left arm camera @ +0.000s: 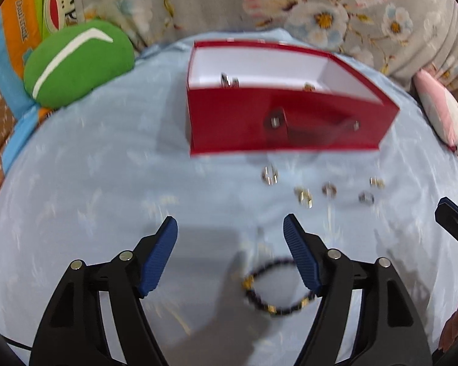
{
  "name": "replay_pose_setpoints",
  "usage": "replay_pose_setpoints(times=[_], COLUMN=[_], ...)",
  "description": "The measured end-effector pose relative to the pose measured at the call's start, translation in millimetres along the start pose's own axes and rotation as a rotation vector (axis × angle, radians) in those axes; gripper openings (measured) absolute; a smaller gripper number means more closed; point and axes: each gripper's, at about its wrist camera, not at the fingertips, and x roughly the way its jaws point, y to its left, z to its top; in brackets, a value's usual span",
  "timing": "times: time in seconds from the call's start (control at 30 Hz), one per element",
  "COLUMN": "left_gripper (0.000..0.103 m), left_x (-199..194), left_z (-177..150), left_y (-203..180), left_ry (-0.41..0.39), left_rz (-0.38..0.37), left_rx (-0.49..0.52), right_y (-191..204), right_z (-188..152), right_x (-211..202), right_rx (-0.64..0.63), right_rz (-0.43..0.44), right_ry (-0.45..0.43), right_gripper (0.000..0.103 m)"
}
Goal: Organize jewelry
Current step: 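Lower the left gripper onto the black bead bracelet and close it, then close the right gripper on the silver ring while the left gripper holds the bracelet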
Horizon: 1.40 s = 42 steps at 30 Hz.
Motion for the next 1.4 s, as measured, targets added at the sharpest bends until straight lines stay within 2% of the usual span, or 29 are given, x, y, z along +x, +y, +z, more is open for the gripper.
replay_pose_setpoints(times=[0.13,0.23,0.43,0.5,0.57,0.6,0.67,0.73,0.77,0.8,0.87,1.1,1.4], left_gripper=[0.071,0.071,0.070,0.066,0.054,0.051,0.036,0.028,0.017,0.012,0.008,0.007,0.007], left_x=[9.1,16.3,15.2,14.5,12.5,12.0,10.9,10.2,9.9,9.8,9.9,3.1,-38.0], left_z=[-27.8,-38.4,-45.0,-45.8,-46.6,-46.9,-47.1,-46.9,-46.9,-46.6,-45.8,-40.6,-13.9], left_y=[-9.1,-7.1,-8.4,-10.3,-12.8,-13.7,-16.1,-16.3,-15.6,-14.9,-12.9,-3.9,11.1], left_ry=[0.032,0.059,0.025,0.014,0.004,0.000,-0.006,-0.011,-0.013,-0.013,-0.008,0.000,-0.111], left_rz=[0.046,0.059,0.074,0.074,0.067,0.065,0.055,0.043,0.033,0.018,-0.015,-0.096,-0.099], left_rx=[0.026,-0.001,-0.012,-0.007,0.000,0.003,0.011,0.006,0.000,-0.007,-0.023,-0.075,-0.102], right_y=[-3.9,-6.2,-8.9,-9.6,-9.6,-9.4,-9.5,-9.6,-10.5,-10.9,-11.4,-16.4,-19.7], right_z=[-27.8,-38.1,-44.0,-44.9,-46.5,-46.9,-47.7,-48.0,-47.2,-47.2,-46.5,-40.7,0.9], right_x=[-5.2,-8.5,-12.6,-10.9,-8.6,-7.4,-5.5,-4.2,-3.2,-2.8,-2.1,-0.9,24.5], right_rx=[0.045,0.067,0.090,0.095,0.097,0.097,0.099,0.102,0.103,0.104,0.106,0.106,0.033], right_rz=[-0.010,-0.019,-0.016,-0.014,-0.017,-0.016,-0.016,-0.016,-0.015,-0.015,-0.018,-0.030,-0.095], right_ry=[0.024,0.028,0.028,0.033,0.039,0.042,0.046,0.049,0.050,0.051,0.051,0.044,0.014], right_gripper=[0.033,0.033,0.033,0.033,0.033,0.033,0.033,0.033,0.033,0.033,0.033,0.033,0.033])
